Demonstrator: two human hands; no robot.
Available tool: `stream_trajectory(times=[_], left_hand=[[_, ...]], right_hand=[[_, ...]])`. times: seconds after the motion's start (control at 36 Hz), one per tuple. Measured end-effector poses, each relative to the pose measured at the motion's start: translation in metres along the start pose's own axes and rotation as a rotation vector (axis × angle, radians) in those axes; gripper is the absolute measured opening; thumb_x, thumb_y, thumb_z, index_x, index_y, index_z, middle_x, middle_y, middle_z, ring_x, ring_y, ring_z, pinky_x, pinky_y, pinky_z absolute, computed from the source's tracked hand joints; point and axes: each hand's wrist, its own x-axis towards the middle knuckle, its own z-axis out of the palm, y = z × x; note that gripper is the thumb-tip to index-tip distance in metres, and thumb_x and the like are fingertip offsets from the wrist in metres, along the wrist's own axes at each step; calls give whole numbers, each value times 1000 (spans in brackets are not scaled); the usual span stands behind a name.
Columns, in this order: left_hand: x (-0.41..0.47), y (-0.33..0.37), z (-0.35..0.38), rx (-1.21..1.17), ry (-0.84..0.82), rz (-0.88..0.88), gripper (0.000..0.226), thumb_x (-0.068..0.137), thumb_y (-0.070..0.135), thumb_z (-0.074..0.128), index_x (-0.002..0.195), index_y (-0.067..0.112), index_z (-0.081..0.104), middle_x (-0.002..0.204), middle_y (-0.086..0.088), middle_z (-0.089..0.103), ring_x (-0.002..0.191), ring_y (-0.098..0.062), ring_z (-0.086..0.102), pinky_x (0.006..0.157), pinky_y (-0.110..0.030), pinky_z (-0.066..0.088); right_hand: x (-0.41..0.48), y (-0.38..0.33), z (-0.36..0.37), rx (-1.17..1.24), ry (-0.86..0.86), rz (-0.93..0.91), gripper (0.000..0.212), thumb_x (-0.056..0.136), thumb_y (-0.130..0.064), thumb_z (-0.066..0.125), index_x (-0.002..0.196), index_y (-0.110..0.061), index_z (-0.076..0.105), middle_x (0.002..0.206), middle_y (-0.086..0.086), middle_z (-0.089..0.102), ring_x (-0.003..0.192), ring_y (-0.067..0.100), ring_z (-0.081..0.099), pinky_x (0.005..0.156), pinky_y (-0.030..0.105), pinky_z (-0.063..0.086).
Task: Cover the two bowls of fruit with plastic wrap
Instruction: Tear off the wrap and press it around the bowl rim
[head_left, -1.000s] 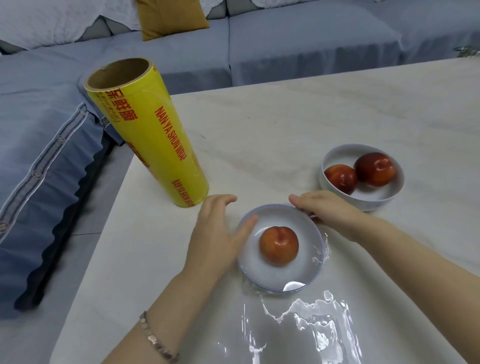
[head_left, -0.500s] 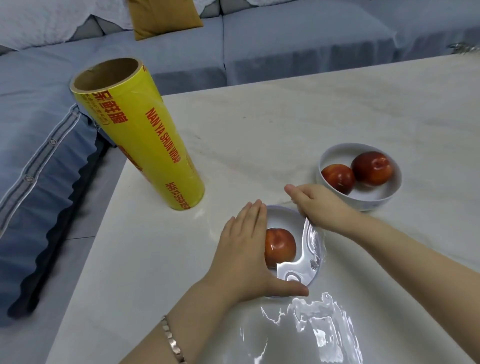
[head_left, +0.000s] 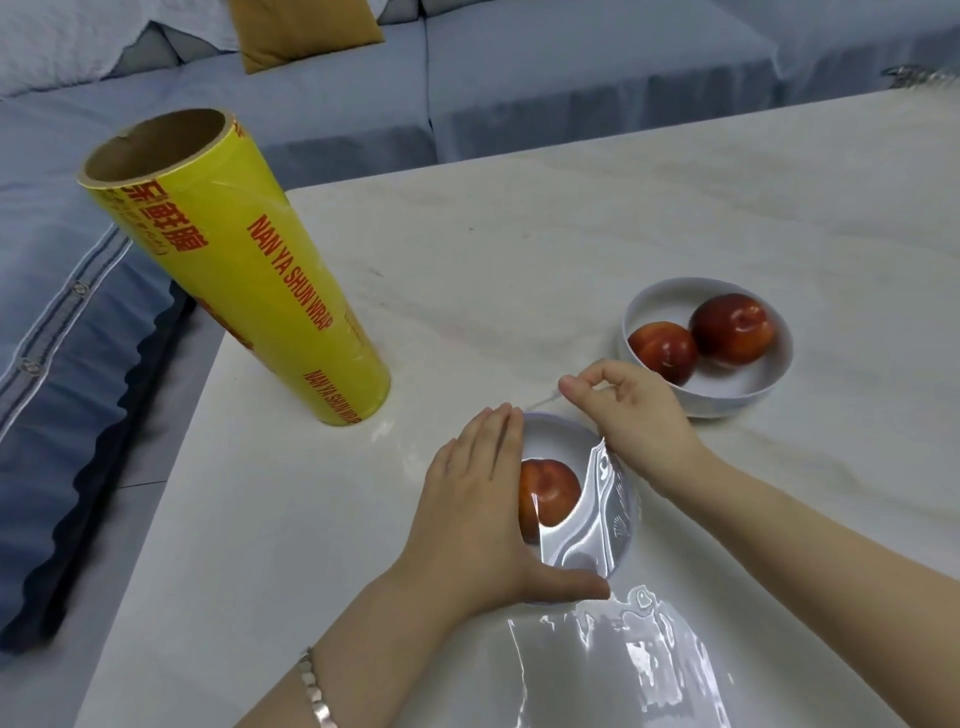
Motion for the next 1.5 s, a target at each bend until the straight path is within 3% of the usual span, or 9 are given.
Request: stream_trajectory(times=[0.19, 0.31, 0.47, 0.58, 0.72, 0.86, 1.03, 1.11, 1.5], left_hand=[[-1, 1, -2, -15, -14, -8, 142, 33, 90, 31, 147, 20, -17, 156, 11, -16, 143, -7, -14, 112, -20, -8], [-2, 1, -1, -37, -4, -18, 141, 34, 90, 33, 147, 20, -14, 157, 11, -12, 144, -7, -11, 113, -21, -4], [-3, 6, -1, -83, -2, -82, 143, 39, 88, 54, 147, 23, -12, 156, 13, -8, 144, -6, -6, 116, -26, 6], [-7, 8, 2, -100, 54, -145, 141, 33, 91, 35, 147, 23, -13, 157, 11, -5, 144, -8, -2, 115, -26, 7], [-10, 16, -1, -94, 45, -233, 142, 37, 93, 41, 147, 22, -14, 158, 8, -7, 146, -13, -3, 119, -38, 8], [-2, 11, -10, 38, -66, -50, 143, 38, 94, 43, 142, 27, -27, 154, 7, -28, 142, -16, -27, 118, -47, -8], [7, 3, -8, 93, -121, 135, 135, 48, 88, 53, 146, 27, -19, 155, 9, -24, 142, -14, -25, 117, -42, -10], [6, 2, -3, 91, -68, 126, 129, 45, 87, 38, 146, 30, -17, 156, 10, -18, 143, -13, -19, 117, -41, -6], [6, 2, -1, 39, -22, 125, 126, 45, 86, 37, 147, 31, -12, 157, 10, -11, 144, -13, -14, 117, -39, -2]], right_hand=[[4, 12, 5, -10, 104, 87, 24, 85, -25, 64, 69, -9, 56, 59, 7, 51, 54, 15, 43, 58, 26, 38], [6, 15, 7, 11, 127, 198, 28, 85, -26, 64, 64, -11, 52, 56, 3, 49, 53, 14, 43, 58, 26, 39], [-3, 16, -3, 109, -78, 479, 38, 82, -39, 64, 76, -2, 65, 74, 15, 58, 67, 25, 53, 66, 33, 43], [-19, 16, -19, 298, -245, 506, 53, 88, -50, 46, 53, -11, 49, 50, 5, 45, 46, 17, 42, 48, 21, 37], [-36, 17, -33, 175, -327, 325, 25, 80, -28, 63, 64, -11, 54, 64, 8, 50, 58, 15, 44, 54, 21, 37], [-43, 17, -27, 156, -122, 185, 20, 90, -14, 54, 70, -12, 52, 63, 2, 55, 61, 15, 48, 64, 23, 42], [-48, 17, -12, 108, 87, 110, 22, 94, -17, 46, 73, -16, 40, 56, -1, 47, 46, 7, 44, 51, 16, 39], [-44, 12, -6, 19, 186, 42, 22, 95, -24, 42, 73, -22, 38, 57, -2, 47, 51, 12, 45, 63, 31, 41], [-30, 22, -21, -333, 249, -28, 19, 96, -24, 38, 83, -12, 34, 61, 5, 46, 63, 32, 47, 55, 34, 29]])
